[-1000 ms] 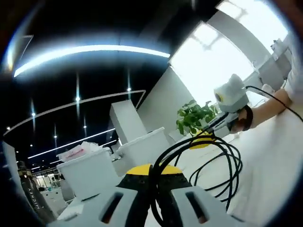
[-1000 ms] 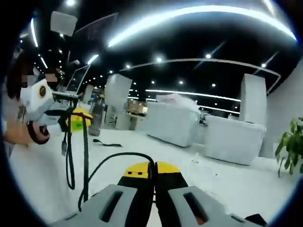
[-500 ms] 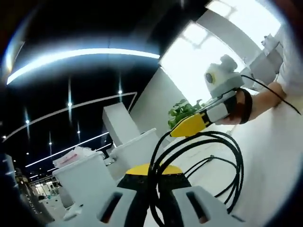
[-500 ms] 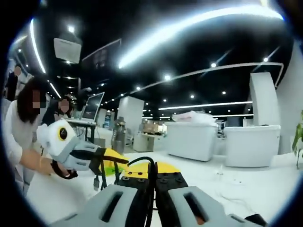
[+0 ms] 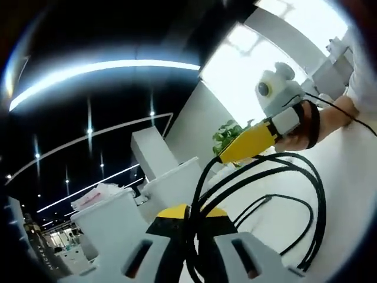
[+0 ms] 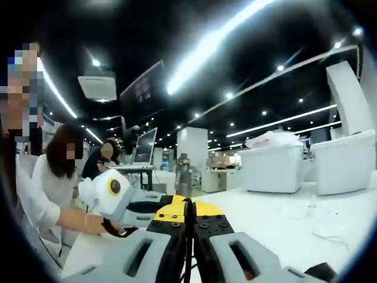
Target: Coil the Type-C to USB data cable on the desktop and secure it with Velcro straps.
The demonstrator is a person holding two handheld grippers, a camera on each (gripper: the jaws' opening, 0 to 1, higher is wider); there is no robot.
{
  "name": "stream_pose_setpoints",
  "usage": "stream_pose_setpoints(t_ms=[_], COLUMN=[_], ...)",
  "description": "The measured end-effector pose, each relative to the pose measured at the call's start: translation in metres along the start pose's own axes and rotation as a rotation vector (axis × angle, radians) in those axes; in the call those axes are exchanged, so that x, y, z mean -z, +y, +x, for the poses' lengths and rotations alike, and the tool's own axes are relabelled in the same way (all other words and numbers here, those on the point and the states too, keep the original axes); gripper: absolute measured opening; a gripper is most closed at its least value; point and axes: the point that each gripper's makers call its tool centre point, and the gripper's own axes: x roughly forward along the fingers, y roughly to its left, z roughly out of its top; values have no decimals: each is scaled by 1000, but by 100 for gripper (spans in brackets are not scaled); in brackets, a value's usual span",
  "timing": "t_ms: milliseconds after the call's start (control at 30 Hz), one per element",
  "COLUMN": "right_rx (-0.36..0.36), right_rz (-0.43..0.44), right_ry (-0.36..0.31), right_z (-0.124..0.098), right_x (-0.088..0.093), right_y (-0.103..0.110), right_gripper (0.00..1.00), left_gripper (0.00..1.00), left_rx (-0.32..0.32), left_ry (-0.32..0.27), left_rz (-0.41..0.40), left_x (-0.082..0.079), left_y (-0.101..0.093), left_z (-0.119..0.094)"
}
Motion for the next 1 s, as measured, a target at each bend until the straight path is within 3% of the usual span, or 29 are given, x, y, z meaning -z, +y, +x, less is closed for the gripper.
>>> stream_pose_setpoints(t_ms=[133, 300, 433, 600, 800, 900, 1000], right_rx=[45, -24, 11, 60, 190, 183, 169], right_rz=[-60, -108, -324, -397, -610, -618, -650], right_ry=[12, 37, 84, 164, 260, 260, 273], right_z=[-1, -2, 1, 7, 6, 6, 6], right_x=[-1, -13, -6, 20, 34, 40, 41], right_y=[-7, 14, 23, 19, -11, -15, -17], right_gripper=[4, 27, 34, 36, 35, 23, 21], left_gripper=[4, 4, 4, 4, 4, 4, 4], left_rx=[-4, -13, -22, -18, 11, 32, 37], left_ry=[16, 61, 83, 104, 120, 117, 122], left_rz=[12, 23, 18, 8, 6, -4, 14], left_x=[3, 10, 14, 16, 19, 17, 17], left_y=[2, 7, 11, 10, 1, -4, -6], left_z=[4, 6, 7, 7, 9, 10, 10])
